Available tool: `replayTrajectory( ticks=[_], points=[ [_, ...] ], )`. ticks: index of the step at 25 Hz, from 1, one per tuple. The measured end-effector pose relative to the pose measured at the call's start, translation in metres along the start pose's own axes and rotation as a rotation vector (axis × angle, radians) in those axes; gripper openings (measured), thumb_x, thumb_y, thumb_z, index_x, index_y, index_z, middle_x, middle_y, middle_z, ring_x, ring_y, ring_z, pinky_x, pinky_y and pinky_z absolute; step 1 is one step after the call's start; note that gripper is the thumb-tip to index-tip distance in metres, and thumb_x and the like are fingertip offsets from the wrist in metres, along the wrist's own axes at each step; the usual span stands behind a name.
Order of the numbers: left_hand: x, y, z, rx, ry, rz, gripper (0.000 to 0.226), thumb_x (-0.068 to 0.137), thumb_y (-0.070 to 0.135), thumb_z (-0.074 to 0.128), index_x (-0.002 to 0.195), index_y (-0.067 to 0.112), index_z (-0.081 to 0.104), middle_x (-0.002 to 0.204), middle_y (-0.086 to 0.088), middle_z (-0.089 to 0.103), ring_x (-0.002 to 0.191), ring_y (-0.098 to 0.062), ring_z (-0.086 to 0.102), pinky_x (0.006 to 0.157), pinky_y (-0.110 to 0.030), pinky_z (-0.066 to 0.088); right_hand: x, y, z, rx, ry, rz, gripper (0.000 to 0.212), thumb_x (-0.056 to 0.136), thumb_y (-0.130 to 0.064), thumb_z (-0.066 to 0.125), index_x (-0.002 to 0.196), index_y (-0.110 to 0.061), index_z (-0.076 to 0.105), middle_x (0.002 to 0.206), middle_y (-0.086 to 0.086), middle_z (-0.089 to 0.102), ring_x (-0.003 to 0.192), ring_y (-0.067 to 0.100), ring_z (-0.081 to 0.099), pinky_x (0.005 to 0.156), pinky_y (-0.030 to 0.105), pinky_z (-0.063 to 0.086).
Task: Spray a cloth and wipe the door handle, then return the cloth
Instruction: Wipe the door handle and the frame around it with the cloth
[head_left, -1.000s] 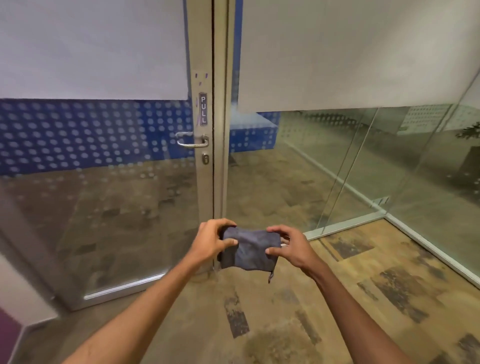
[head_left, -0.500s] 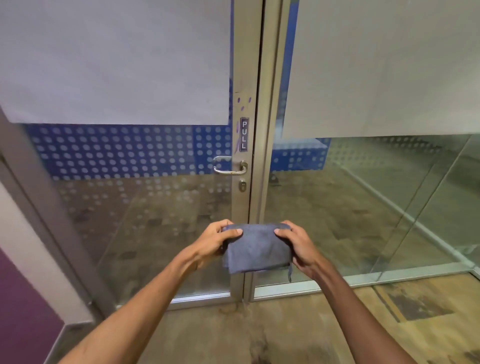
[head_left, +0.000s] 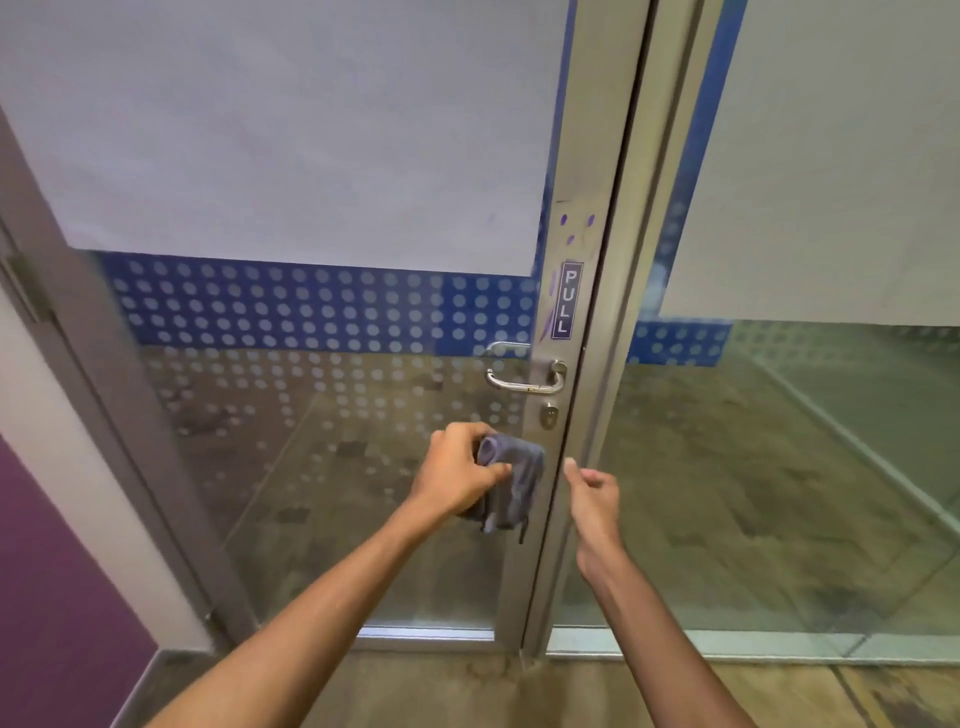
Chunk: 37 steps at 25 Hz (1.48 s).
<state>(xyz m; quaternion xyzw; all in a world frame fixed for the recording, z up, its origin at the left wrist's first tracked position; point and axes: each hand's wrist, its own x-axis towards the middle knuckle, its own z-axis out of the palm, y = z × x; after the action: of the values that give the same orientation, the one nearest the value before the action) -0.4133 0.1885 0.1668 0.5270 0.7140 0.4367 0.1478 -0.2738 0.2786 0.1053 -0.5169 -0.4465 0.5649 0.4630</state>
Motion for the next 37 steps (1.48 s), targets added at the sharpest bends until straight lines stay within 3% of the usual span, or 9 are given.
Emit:
replayTrajectory(
  ticks=[4, 7, 9, 13, 17, 21, 26, 31, 37],
  points=[
    [0.044, -0.001, 0.001, 0.556, 0.0, 0.391, 0.017, 0.089, 0.013, 0.06, 0.106, 0.018, 0.063, 0.103, -0.006, 0.072, 0.096, -0.035, 0.067, 0.069, -0.038, 0.049, 0.013, -0.021, 0.055, 0.49, -0.312, 0.46, 0.063, 0.084, -0.065, 0.052, 0.088, -0.004, 0.066, 0.084, 0.016, 0.067, 0.073, 0.029, 0.065, 0.068, 0.036, 0.052],
    [0.067, -0.011, -0.001, 0.689, 0.052, 0.805, 0.018, 0.08, 0.016, 0.065, 0.097, 0.02, 0.072, 0.096, 0.002, 0.074, 0.082, -0.021, 0.073, 0.058, -0.03, 0.049, 0.031, -0.044, 0.076, 0.796, -0.42, 0.449, 0.067, 0.079, -0.061, 0.056, 0.1, 0.002, 0.067, 0.087, 0.016, 0.071, 0.079, 0.026, 0.071, 0.082, 0.036, 0.055],
    [0.087, -0.023, -0.006, 0.629, 0.084, 1.002, 0.024, 0.075, 0.018, 0.066, 0.095, 0.019, 0.08, 0.096, 0.003, 0.077, 0.087, -0.015, 0.075, 0.072, -0.026, 0.058, 0.042, -0.055, 0.087, 0.889, -0.41, 0.39, 0.054, 0.077, -0.048, 0.06, 0.095, 0.002, 0.066, 0.076, 0.013, 0.073, 0.069, 0.021, 0.073, 0.07, 0.031, 0.062],
    [0.126, -0.047, -0.017, 0.54, -0.027, 1.044, 0.049, 0.071, 0.021, 0.084, 0.118, 0.011, 0.076, 0.125, -0.006, 0.071, 0.116, -0.022, 0.068, 0.101, -0.04, 0.054, 0.055, -0.063, 0.1, 0.972, -0.444, 0.29, 0.046, 0.083, -0.035, 0.057, 0.092, 0.006, 0.074, 0.087, 0.018, 0.076, 0.077, 0.025, 0.075, 0.062, 0.036, 0.062],
    [0.167, -0.063, -0.027, 0.521, 0.075, 0.997, 0.07, 0.084, 0.059, 0.063, 0.134, 0.009, 0.067, 0.146, -0.009, 0.057, 0.138, -0.026, 0.05, 0.118, -0.051, 0.033, 0.069, -0.064, 0.104, 1.012, -0.324, 0.167, 0.046, 0.096, -0.035, 0.044, 0.12, 0.0, 0.061, 0.109, 0.02, 0.072, 0.089, 0.03, 0.073, 0.077, 0.045, 0.06],
    [0.232, -0.052, -0.044, 0.723, 0.459, 0.917, 0.079, 0.09, 0.065, 0.05, 0.151, 0.015, 0.049, 0.16, -0.014, 0.034, 0.147, -0.037, 0.033, 0.118, -0.064, 0.018, 0.09, -0.067, 0.105, 0.89, -0.201, 0.064, 0.052, 0.091, -0.035, 0.053, 0.134, -0.006, 0.053, 0.13, 0.019, 0.061, 0.11, 0.032, 0.065, 0.097, 0.048, 0.051],
    [0.33, -0.013, -0.09, 0.96, 0.76, 0.852, 0.084, 0.095, 0.071, 0.038, 0.162, 0.023, 0.022, 0.166, -0.012, 0.013, 0.152, -0.04, 0.008, 0.118, -0.062, -0.01, 0.122, -0.106, 0.109, 0.501, 0.145, -0.47, 0.058, 0.088, -0.043, 0.059, 0.14, -0.024, 0.043, 0.144, 0.004, 0.052, 0.13, 0.019, 0.052, 0.111, 0.043, 0.041],
    [0.363, -0.016, -0.091, 1.038, 0.858, 0.886, 0.086, 0.095, 0.075, 0.033, 0.163, 0.024, 0.019, 0.169, -0.008, 0.006, 0.152, -0.041, 0.011, 0.114, -0.072, -0.004, 0.157, -0.156, 0.141, 0.002, 0.334, -0.956, 0.066, 0.096, -0.05, 0.04, 0.149, -0.042, 0.002, 0.158, -0.025, 0.009, 0.148, 0.001, 0.009, 0.123, 0.028, 0.008],
    [0.37, -0.021, -0.09, 0.998, 0.899, 0.93, 0.087, 0.095, 0.075, 0.034, 0.164, 0.025, 0.016, 0.17, -0.006, 0.004, 0.154, -0.037, 0.001, 0.114, -0.073, -0.002, 0.204, -0.176, 0.177, -0.612, 0.586, -1.027, 0.076, 0.097, -0.043, 0.042, 0.147, -0.002, 0.003, 0.158, 0.013, 0.001, 0.149, 0.029, 0.006, 0.122, 0.049, 0.003]
  ],
)
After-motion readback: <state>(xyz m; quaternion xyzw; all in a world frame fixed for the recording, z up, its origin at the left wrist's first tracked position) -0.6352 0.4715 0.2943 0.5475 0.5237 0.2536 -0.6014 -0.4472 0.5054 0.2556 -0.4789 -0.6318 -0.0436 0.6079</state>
